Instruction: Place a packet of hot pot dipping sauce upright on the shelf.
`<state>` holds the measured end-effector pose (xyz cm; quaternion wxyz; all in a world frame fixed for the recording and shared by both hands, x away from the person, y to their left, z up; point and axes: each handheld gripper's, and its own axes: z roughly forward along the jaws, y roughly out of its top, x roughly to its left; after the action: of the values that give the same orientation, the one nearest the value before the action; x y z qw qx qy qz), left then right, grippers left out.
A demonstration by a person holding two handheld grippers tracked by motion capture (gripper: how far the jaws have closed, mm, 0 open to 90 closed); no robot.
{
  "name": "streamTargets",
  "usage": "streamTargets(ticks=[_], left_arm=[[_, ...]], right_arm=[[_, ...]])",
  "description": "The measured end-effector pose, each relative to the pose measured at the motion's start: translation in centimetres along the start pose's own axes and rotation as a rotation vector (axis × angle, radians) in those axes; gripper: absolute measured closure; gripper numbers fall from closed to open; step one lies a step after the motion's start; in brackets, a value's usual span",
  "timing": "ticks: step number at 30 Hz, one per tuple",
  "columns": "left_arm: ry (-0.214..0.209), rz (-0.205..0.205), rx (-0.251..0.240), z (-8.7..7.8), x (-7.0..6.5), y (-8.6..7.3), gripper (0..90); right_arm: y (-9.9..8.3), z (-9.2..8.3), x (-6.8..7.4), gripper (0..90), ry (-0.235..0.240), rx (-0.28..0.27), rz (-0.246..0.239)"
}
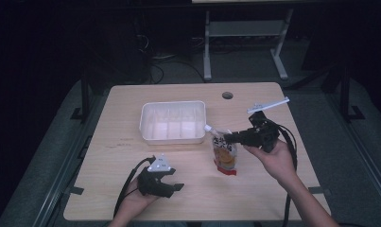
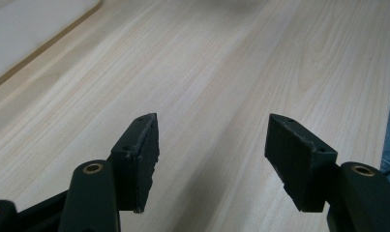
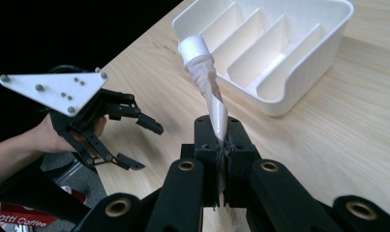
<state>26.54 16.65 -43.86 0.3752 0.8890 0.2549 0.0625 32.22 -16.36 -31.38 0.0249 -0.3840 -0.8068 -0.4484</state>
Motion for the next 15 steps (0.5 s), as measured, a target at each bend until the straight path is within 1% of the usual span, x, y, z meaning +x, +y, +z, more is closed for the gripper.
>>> streamTargets(ticks=[5, 9, 11, 15], left_arm=[[0.008, 0.005, 0.008, 0.1, 0.0, -0.1, 34.1], [0.019, 0.007, 0.002, 0.0, 0.0, -0.2, 33.5], [0.030, 0.000, 0.002, 0.0, 0.1, -0.3, 30.4], [0.038, -0.012, -0.001, -0.2, 0.4, -0.4, 29.3]], right_arm=[[1.4, 0.8, 0.7, 86.3, -0.008, 0.025, -0.029], [2.4, 1.5, 1.3, 86.5, -0.012, 0.040, -0.045], [3.1, 2.1, 1.6, 86.5, -0.014, 0.050, -0.051], [3.7, 2.6, 1.8, 86.5, -0.008, 0.054, -0.051]])
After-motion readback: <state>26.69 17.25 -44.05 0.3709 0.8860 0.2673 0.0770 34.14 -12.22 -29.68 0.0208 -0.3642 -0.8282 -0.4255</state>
